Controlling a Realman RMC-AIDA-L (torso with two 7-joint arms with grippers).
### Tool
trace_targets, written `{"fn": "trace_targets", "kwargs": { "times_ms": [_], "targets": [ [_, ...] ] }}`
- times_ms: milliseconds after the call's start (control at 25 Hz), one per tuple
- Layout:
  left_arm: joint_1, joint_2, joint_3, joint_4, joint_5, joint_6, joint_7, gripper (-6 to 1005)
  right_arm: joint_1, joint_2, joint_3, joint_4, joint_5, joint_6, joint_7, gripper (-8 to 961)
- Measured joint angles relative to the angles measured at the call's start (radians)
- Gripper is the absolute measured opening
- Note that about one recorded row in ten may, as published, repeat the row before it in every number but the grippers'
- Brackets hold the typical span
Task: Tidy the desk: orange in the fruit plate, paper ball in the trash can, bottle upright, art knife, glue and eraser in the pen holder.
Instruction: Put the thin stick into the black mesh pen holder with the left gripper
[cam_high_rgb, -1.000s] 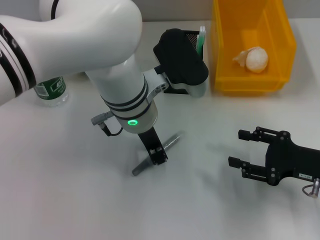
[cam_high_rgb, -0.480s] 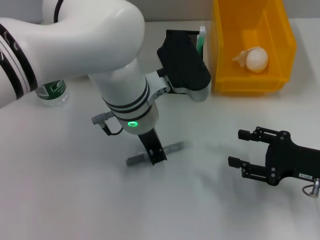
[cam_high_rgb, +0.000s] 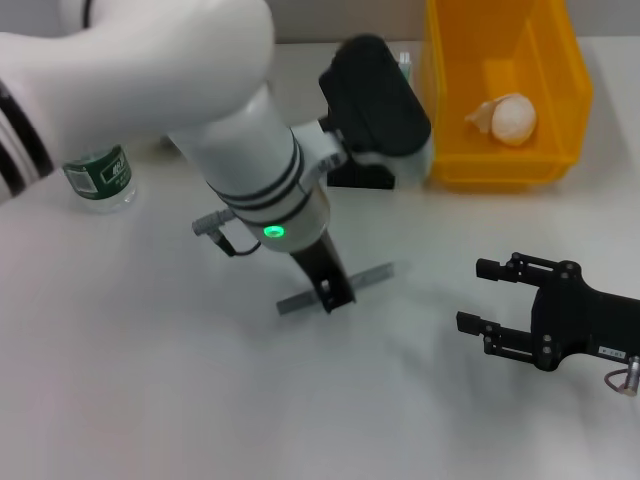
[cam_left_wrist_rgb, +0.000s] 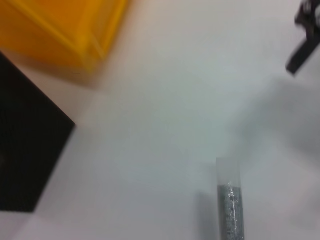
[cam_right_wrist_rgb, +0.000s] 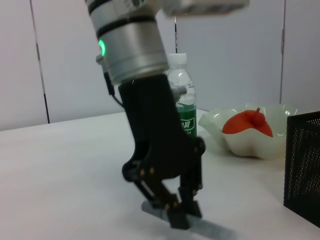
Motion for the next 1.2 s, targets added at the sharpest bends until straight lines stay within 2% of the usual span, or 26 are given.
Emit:
{"fn": "trace_targets", "kwargs": {
  "times_ms": [120, 160, 240, 320, 360, 400, 560, 680, 920, 960, 1000, 1040, 1080, 1120, 1160, 1200],
  "targets": [
    [0.046, 0.000, -0.087, 0.048, -0.014, 0.001, 0.037, 152, -0.002, 0.000, 0.000, 0.000, -0.001, 0.000, 0.000, 681],
    [0.080, 0.001, -0.143, 0.073, -0.045, -0.002, 0.072, 151, -0.003, 0.000, 0.000, 0.000, -0.002, -0.002, 0.000, 681],
    [0.102, 0.001, -0.176, 0.081, -0.075, -0.005, 0.098, 150, -0.004, 0.000, 0.000, 0.000, -0.002, -0.002, 0.000, 681],
    [0.148, 0.004, -0.251, 0.084, -0.178, -0.009, 0.192, 148, -0.005, 0.000, 0.005, 0.000, -0.001, -0.002, 0.001, 681],
    [0.187, 0.004, -0.292, 0.080, -0.274, -0.012, 0.283, 147, -0.010, 0.002, 0.021, 0.000, 0.002, -0.002, 0.000, 681],
    [0.187, 0.004, -0.292, 0.080, -0.274, -0.012, 0.283, 147, -0.010, 0.002, 0.021, 0.000, 0.002, -0.002, 0.000, 681],
    [0.286, 0.005, -0.367, 0.039, -0.519, -0.025, 0.562, 145, -0.023, 0.014, 0.066, 0.000, 0.004, -0.004, -0.006, 682],
    [0.341, 0.007, -0.413, -0.059, -0.728, -0.036, 0.797, 146, -0.027, 0.020, 0.076, 0.000, 0.005, -0.004, -0.008, 682],
    [0.362, 0.005, -0.444, -0.321, -1.057, -0.048, 1.197, 144, -0.029, 0.037, 0.091, 0.000, 0.005, 0.001, -0.009, 682],
    [0.362, 0.003, -0.442, -0.410, -1.176, -0.047, 1.336, 144, -0.029, 0.040, 0.092, 0.001, 0.005, 0.003, -0.009, 682],
    [0.362, 0.003, -0.442, -0.410, -1.176, -0.047, 1.336, 144, -0.029, 0.040, 0.092, 0.001, 0.005, 0.003, -0.009, 682],
    [0.360, 0.002, -0.438, -0.456, -1.236, -0.046, 1.403, 143, -0.028, 0.040, 0.093, 0.002, 0.006, 0.004, -0.007, 682],
    [0.354, 0.001, -0.413, -0.542, -1.374, -0.040, 1.540, 143, -0.025, 0.042, 0.097, 0.005, 0.006, 0.006, -0.003, 682],
    [0.354, 0.001, -0.413, -0.542, -1.374, -0.040, 1.540, 142, -0.025, 0.042, 0.097, 0.005, 0.006, 0.006, -0.003, 682],
    [0.348, 0.000, -0.361, -0.614, -1.529, -0.037, 1.660, 142, -0.023, 0.045, 0.114, 0.007, 0.007, 0.008, -0.001, 682],
    [0.348, 0.000, -0.361, -0.614, -1.529, -0.037, 1.660, 142, -0.023, 0.045, 0.114, 0.007, 0.007, 0.008, -0.001, 682]
  ]
}}
